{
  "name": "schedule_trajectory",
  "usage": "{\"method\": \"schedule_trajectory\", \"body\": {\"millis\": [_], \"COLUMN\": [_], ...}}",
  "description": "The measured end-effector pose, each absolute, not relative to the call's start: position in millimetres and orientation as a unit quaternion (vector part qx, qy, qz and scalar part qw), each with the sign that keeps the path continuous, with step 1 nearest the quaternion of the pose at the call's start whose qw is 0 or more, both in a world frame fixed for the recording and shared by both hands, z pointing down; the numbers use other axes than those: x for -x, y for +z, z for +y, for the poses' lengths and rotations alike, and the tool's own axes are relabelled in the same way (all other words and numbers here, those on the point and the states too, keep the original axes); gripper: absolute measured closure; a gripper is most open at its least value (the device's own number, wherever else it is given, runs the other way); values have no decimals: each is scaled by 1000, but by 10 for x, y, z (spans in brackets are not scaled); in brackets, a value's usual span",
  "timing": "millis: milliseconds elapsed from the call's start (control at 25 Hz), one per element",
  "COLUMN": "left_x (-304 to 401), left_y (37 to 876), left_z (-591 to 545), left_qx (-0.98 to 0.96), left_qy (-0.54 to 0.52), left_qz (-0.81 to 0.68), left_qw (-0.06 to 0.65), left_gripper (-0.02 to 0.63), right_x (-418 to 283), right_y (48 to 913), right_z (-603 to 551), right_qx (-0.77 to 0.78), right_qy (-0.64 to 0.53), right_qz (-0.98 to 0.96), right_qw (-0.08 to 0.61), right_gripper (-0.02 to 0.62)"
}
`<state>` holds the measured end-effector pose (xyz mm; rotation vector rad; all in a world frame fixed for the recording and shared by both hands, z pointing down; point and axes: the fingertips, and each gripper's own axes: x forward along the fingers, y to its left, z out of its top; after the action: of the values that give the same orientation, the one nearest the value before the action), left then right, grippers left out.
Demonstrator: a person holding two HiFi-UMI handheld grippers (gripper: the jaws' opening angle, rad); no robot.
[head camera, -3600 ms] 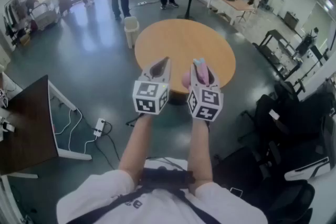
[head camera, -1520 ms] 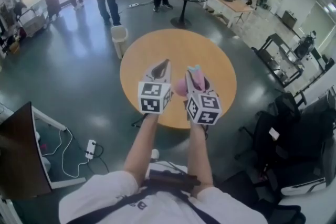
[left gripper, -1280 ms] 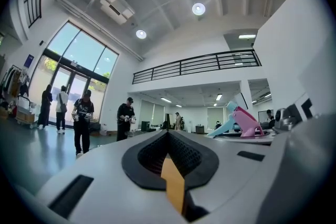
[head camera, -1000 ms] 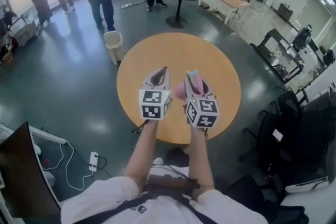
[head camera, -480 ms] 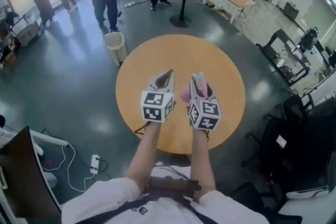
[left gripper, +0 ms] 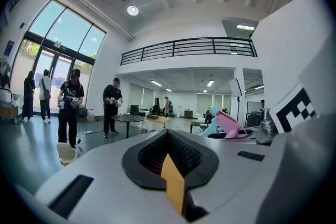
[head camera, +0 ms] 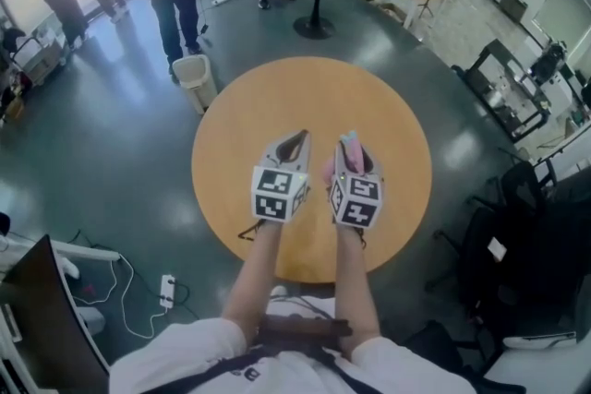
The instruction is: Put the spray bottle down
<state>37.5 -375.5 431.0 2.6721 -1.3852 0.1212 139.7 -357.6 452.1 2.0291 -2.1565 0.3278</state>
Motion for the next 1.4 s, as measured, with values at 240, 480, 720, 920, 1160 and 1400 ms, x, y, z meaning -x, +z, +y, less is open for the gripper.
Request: {"method": "schedule_trajectory", "body": {"millis": [240, 480, 720, 920, 1160, 1400], "left_x": [-403, -615, -672, -725, -803, -942], "left_y": [4578, 4876, 5115, 5367, 5682, 5971], "left_z": [-3946, -4153, -4361, -4499, -4644, -4768], "left_qx": [-885, -883, -878, -872, -869, -867], "left_qy": [70, 87, 101, 112, 131, 146], "left_qz": [-453, -447, -448, -452, -444, -435], "left_qw": [89, 114, 134, 153, 176, 197], "left_gripper": [604, 604, 604, 604, 604, 604], "right_x": [-1459, -1659, -1741, -1845, -2004, -2014], "right_y": [4715, 5026, 5249, 5483, 5688, 5964], "right_z": [-3806, -4024, -4228, -4376, -4620, -4771], "right_qx": [-693, -698, -696, -691, -698, -688], "right_qy": [132, 162, 173, 179, 155, 153], "right_qz": [-705, -691, -690, -692, -689, -696], "right_qw": [71, 91, 99, 107, 118, 137], "right_gripper": [416, 416, 416, 414, 414, 414]}}
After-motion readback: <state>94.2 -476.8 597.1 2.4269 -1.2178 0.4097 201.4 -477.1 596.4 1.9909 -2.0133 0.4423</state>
